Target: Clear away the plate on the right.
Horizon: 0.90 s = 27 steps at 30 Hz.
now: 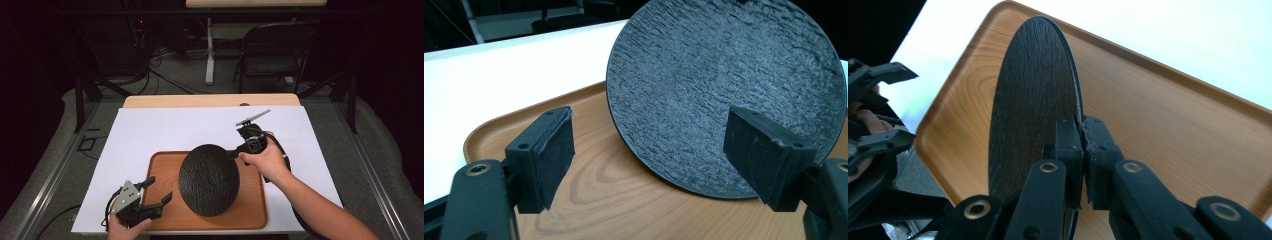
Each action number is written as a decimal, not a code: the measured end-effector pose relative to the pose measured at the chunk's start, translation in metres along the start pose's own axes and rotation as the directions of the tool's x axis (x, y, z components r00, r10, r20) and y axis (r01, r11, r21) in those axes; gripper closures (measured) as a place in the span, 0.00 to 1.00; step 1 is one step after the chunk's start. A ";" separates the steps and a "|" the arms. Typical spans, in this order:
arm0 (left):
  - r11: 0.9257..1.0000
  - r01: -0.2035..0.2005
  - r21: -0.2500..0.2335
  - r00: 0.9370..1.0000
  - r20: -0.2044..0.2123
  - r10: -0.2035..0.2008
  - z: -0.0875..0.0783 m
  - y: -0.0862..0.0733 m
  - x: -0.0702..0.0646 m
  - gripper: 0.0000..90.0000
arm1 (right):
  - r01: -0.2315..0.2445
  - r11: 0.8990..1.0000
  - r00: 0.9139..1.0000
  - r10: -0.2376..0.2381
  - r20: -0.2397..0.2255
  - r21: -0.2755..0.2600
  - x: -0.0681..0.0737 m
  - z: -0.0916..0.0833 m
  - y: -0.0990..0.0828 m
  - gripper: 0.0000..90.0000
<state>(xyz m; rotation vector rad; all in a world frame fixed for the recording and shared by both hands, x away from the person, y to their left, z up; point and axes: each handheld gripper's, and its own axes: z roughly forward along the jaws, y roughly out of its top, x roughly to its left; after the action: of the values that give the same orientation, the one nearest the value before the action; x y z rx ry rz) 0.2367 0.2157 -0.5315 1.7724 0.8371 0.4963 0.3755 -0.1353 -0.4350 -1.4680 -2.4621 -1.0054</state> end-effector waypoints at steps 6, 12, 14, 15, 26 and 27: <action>1.000 0.006 0.003 1.000 -0.005 -0.006 0.000 0.000 -0.001 0.23 | -0.031 0.999 0.999 0.030 0.015 0.017 -0.013 0.004 -0.009 0.95; 1.000 0.001 0.007 1.000 -0.005 -0.001 0.000 0.000 -0.001 0.23 | -0.074 0.997 0.997 0.073 0.013 0.028 -0.031 0.012 -0.021 0.93; 1.000 0.001 0.009 1.000 -0.005 -0.001 0.000 0.000 -0.001 0.23 | -0.099 0.995 0.995 0.099 0.001 0.025 -0.036 0.013 -0.024 0.93; 1.000 0.001 0.009 1.000 -0.005 -0.001 0.000 0.000 -0.001 0.23 | -0.099 0.995 0.995 0.099 0.001 0.025 -0.036 0.013 -0.024 0.93; 1.000 -0.003 0.012 1.000 -0.006 0.003 0.000 0.000 -0.001 0.23 | -0.153 0.988 0.988 0.153 -0.020 0.022 -0.059 0.023 -0.040 0.91; 1.000 -0.003 0.012 1.000 -0.006 0.003 0.000 0.000 -0.001 0.23 | -0.153 0.988 0.988 0.153 -0.020 0.022 -0.059 0.023 -0.040 0.91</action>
<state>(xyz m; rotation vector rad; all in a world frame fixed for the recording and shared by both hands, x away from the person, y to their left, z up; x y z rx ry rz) 0.2360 0.2151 -0.5319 1.7837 0.8432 0.4993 0.3799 -0.1785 -0.4961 -1.6023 -2.2965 -0.9591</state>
